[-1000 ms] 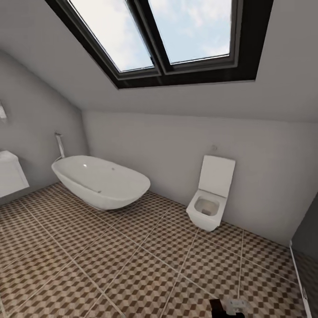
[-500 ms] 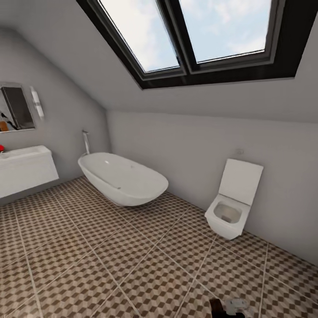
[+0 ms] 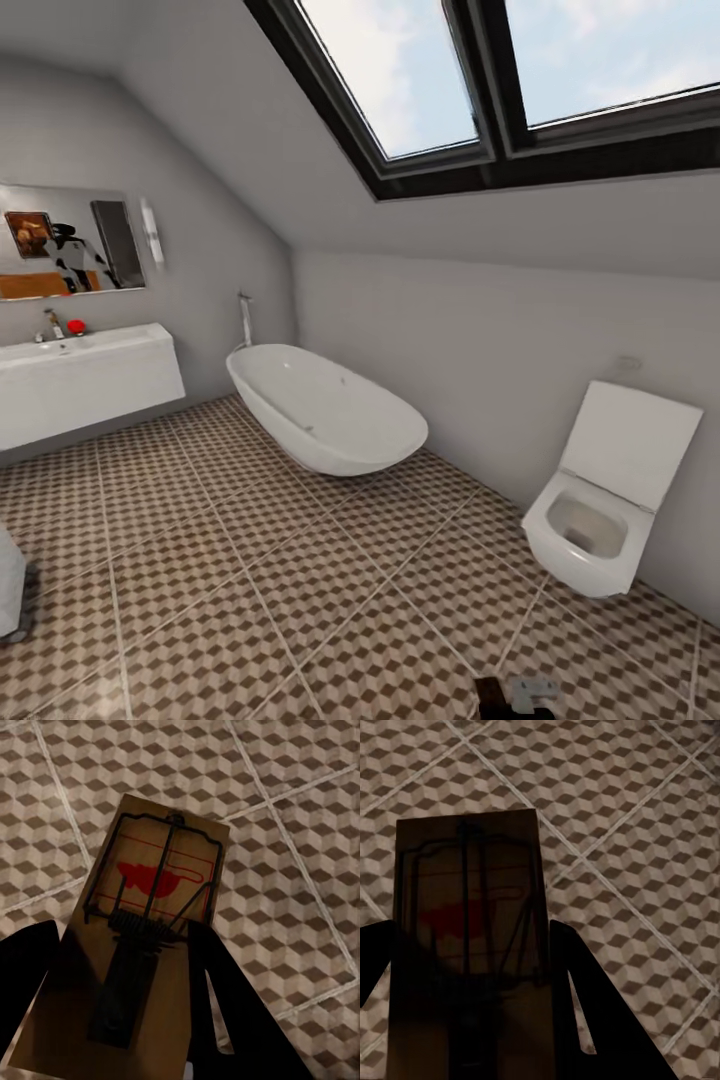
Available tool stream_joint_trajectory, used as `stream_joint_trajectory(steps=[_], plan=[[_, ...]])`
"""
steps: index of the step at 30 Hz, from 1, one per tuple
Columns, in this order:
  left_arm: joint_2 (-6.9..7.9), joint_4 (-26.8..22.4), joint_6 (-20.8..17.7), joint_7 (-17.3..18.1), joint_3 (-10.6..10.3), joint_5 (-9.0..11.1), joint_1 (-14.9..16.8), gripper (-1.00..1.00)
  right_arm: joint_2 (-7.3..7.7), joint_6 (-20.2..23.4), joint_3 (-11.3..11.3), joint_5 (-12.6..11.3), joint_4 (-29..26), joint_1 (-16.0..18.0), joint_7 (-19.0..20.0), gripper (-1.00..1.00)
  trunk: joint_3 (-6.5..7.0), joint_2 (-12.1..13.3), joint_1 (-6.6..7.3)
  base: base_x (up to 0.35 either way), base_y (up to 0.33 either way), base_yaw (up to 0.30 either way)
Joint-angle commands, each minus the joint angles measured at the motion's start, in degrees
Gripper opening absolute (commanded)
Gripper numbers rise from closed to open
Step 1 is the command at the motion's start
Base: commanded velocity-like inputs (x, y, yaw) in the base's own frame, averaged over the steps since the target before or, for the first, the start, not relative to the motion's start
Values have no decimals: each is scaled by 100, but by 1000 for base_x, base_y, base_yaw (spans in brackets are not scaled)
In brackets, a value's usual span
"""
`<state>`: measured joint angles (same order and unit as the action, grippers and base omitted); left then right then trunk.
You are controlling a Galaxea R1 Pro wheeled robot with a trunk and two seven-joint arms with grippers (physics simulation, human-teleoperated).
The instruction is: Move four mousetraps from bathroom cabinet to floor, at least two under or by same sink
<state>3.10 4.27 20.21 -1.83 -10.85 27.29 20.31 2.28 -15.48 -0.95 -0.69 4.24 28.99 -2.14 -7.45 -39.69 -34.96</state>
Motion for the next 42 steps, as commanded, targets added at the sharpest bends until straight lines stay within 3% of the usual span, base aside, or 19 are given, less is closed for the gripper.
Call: stream_joint_trajectory(steps=[1,27,42], plan=[[-3,22,32,-10,-49,22,12,-100,0,-43,-11,-27,24,10,2,-100,-9,-8,-5,324,0,300],[-8,-93,73,-24,-51,24,13,-100,27,-43,-43,10,16,10,3,-100,-9,-8,-5,324,0,300],[-16,-93,55,-45,-66,22,12,-100,26,-43,-45,181,17,10,3,-100,-9,-8,-5,324,0,300]])
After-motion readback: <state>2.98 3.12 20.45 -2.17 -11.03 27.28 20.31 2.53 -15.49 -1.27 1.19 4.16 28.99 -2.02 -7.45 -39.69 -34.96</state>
